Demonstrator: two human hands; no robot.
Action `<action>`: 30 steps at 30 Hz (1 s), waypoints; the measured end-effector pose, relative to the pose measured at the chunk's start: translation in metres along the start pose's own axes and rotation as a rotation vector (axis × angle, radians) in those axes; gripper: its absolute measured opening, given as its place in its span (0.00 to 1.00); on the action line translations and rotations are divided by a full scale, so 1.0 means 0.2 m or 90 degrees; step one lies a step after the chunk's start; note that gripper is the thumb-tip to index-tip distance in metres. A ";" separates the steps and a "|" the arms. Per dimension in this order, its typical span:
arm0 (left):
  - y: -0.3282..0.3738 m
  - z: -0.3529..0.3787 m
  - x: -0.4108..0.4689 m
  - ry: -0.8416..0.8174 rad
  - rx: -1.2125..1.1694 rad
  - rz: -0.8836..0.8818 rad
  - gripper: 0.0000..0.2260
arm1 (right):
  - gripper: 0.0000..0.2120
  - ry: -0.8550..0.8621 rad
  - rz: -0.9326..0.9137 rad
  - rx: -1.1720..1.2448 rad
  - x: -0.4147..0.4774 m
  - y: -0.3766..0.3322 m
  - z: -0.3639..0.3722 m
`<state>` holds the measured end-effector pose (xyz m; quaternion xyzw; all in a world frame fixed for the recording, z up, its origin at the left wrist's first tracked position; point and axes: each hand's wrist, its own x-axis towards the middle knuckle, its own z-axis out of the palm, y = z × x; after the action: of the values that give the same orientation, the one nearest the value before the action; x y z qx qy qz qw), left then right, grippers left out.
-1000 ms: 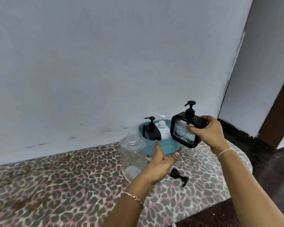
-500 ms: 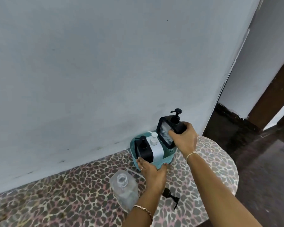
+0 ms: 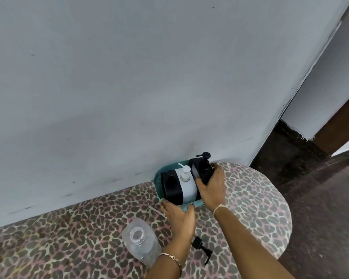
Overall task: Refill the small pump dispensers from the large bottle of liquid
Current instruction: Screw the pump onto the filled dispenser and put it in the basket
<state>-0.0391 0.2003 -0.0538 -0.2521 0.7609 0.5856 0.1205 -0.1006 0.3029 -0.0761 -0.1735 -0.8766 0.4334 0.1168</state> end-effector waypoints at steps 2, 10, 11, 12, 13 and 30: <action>0.00 0.01 0.00 0.007 0.002 0.003 0.43 | 0.30 -0.020 -0.021 -0.027 -0.01 0.03 0.03; -0.01 0.03 0.01 0.020 0.023 -0.006 0.42 | 0.26 0.015 -0.063 -0.223 -0.05 0.16 0.13; -0.02 0.03 0.01 0.022 0.025 -0.003 0.42 | 0.26 0.021 -0.068 -0.229 -0.05 0.17 0.13; -0.02 0.03 0.01 0.023 0.030 -0.003 0.42 | 0.25 0.020 -0.073 -0.244 -0.06 0.17 0.12; -0.02 0.03 0.01 0.026 0.035 -0.002 0.42 | 0.24 0.021 -0.083 -0.261 -0.07 0.18 0.11; 0.01 0.09 0.19 0.227 -0.163 -0.126 0.13 | 0.24 -0.071 0.098 0.064 -0.02 0.18 0.05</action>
<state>-0.0744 0.2086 -0.0754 -0.4380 0.6611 0.6091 0.0080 -0.0941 0.3146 -0.1102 -0.2101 -0.8429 0.4935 0.0429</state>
